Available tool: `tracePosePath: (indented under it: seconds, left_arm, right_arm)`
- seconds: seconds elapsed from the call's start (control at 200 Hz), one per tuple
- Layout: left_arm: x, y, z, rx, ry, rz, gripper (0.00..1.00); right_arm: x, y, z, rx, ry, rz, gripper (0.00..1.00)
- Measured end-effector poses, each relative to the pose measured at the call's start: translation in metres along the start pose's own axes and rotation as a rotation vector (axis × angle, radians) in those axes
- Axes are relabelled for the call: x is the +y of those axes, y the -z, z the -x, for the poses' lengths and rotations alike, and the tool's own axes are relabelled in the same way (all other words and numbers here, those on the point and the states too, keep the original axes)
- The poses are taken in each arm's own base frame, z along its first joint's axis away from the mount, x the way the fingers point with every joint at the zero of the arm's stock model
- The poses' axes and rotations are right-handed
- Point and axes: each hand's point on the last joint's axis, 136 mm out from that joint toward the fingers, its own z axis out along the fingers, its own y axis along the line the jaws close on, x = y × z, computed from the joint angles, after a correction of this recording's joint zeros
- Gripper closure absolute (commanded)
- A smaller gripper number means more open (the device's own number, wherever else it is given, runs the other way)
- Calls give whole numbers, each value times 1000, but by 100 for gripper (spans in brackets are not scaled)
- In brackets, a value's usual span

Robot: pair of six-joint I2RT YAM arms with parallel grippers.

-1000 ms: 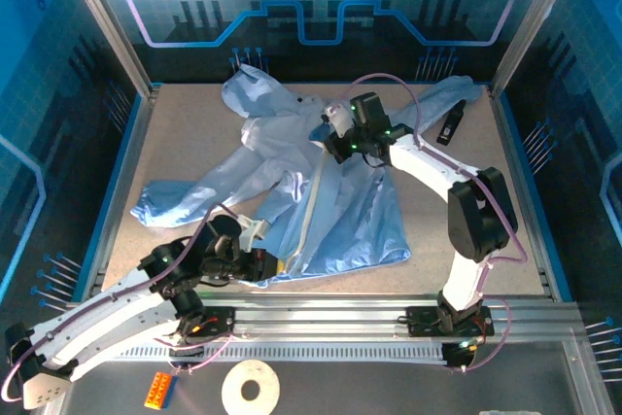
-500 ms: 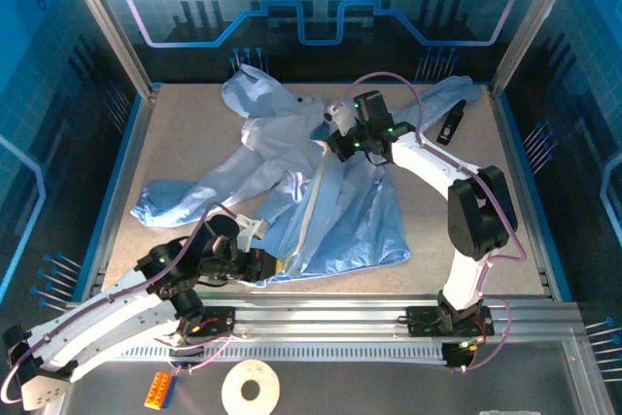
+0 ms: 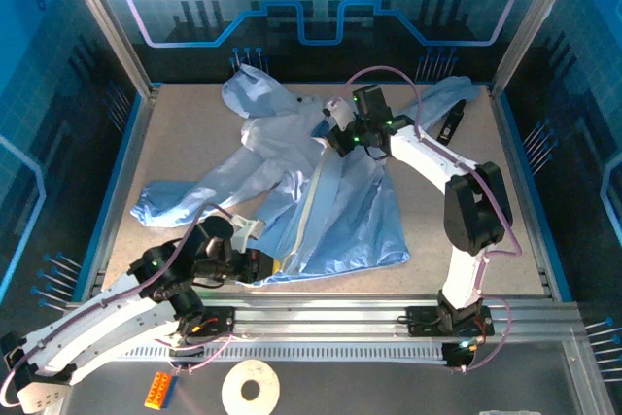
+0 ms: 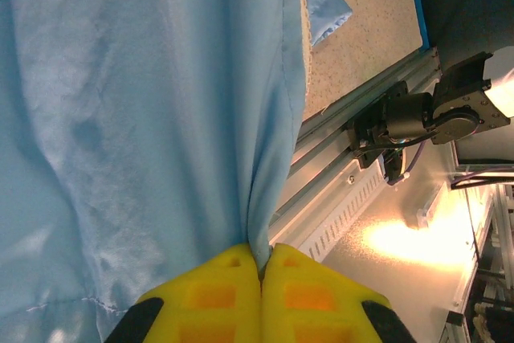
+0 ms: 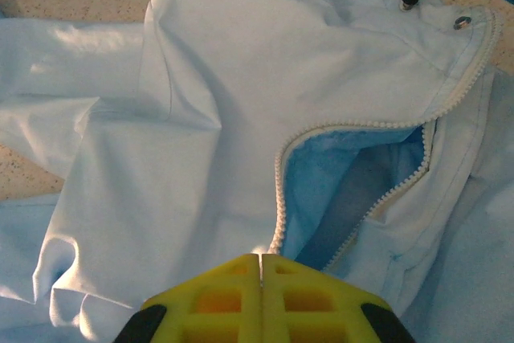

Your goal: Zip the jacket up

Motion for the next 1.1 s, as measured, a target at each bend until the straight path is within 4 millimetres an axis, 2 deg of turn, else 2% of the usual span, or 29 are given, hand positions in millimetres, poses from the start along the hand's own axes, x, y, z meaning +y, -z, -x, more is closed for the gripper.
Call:
tracePosePath:
  seconds: [0.255, 0.42, 0.635, 0.815, 0.91, 1.011, 1.096]
  left_arm:
    - [1, 1, -1, 5, 3, 7, 100]
    - [0, 2, -1, 0, 1, 4, 100]
    - [1, 2, 0, -3, 1, 6, 100]
    - [1, 2, 0, -4, 1, 8, 100]
    - [2, 2, -6, 23, 7, 9, 100]
    - [3, 2, -11, 49, 14, 11, 100]
    - [4, 2, -14, 60, 18, 14, 100]
  right_arm:
    - [-6, -5, -1, 28, 16, -8, 100]
    - [-11, -5, 5, 25, 22, -18, 100]
    - [-21, -6, 15, 19, 26, -33, 100]
    - [-34, -6, 15, 23, 12, -47, 100]
    - [-54, -2, 19, 10, 16, -107, 100]
    - [-82, 9, 24, -10, 10, -182, 100]
    - [-97, 17, 28, -24, 6, -220, 100]
